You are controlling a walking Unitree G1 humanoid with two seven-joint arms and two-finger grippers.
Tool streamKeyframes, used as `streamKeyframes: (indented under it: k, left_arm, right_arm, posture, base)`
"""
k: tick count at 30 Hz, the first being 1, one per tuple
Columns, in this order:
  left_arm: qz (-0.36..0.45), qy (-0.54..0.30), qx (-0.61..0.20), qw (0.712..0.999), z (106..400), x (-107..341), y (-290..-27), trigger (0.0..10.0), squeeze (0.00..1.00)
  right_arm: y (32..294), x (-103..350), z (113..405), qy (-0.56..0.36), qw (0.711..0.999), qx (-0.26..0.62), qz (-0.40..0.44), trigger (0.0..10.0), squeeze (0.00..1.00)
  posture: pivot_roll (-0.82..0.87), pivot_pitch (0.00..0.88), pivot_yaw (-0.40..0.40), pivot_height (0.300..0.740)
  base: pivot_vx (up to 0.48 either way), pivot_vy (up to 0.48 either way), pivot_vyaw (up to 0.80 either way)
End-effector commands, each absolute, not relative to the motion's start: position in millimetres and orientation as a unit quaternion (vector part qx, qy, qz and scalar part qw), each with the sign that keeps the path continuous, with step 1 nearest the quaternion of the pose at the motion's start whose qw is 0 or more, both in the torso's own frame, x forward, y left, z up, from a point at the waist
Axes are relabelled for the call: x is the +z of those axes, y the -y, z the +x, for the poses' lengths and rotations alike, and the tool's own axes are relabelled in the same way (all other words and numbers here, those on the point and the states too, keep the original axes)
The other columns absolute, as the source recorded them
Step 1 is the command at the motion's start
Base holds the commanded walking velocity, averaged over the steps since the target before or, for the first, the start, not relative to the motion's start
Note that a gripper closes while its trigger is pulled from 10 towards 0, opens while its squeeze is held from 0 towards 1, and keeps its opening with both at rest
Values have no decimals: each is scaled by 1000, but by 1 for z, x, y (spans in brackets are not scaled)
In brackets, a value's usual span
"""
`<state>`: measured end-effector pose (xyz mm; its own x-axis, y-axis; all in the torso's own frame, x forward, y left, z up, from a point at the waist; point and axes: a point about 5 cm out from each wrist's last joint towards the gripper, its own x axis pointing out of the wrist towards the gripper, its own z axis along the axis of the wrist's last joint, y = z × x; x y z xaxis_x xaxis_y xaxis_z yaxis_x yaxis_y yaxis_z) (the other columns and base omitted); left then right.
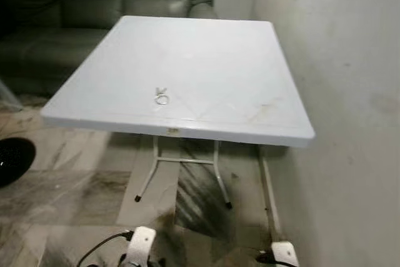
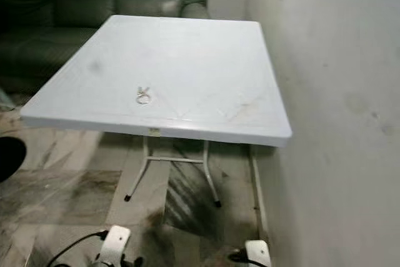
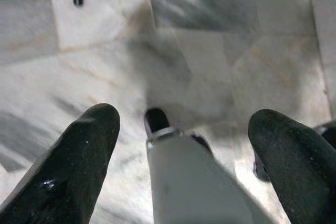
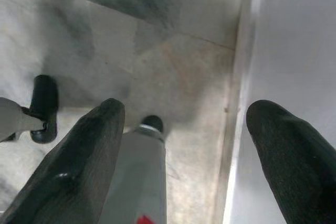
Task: Hang keys on a hook
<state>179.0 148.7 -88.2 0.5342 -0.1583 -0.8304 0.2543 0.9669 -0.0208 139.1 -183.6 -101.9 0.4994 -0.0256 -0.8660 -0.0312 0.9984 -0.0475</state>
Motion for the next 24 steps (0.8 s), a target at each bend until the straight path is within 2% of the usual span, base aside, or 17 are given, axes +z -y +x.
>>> streamKeyframes:
  k: [1,11,17,24]
  left_arm:
    - [51,-470,-120,873,177,-89,-147,10000,0]
    - [44,-473,-115,873,176,-90,-148,10000,0]
    - [42,-475,-112,872,176,-90,-148,10000,0]
    - [41,-476,-112,871,175,-90,-149,10000,0]
  right_arm:
    - [187,-104,133,-509,860,-9,-22,10000,0]
    - [188,-104,132,-509,861,-11,-19,10000,0]
    - [189,-104,132,-508,861,-11,-18,10000,0]
    - [189,-103,133,-507,862,-13,-17,10000,0]
  posture:
    - [-23,0,-37,740]
    - [-20,0,-39,740]
    - [-20,0,-41,740]
    - [-20,0,-42,740]
  base:
    - [0,0,0]
    - [0,0,0]
    - [0,299,0]
    - [0,447,0]
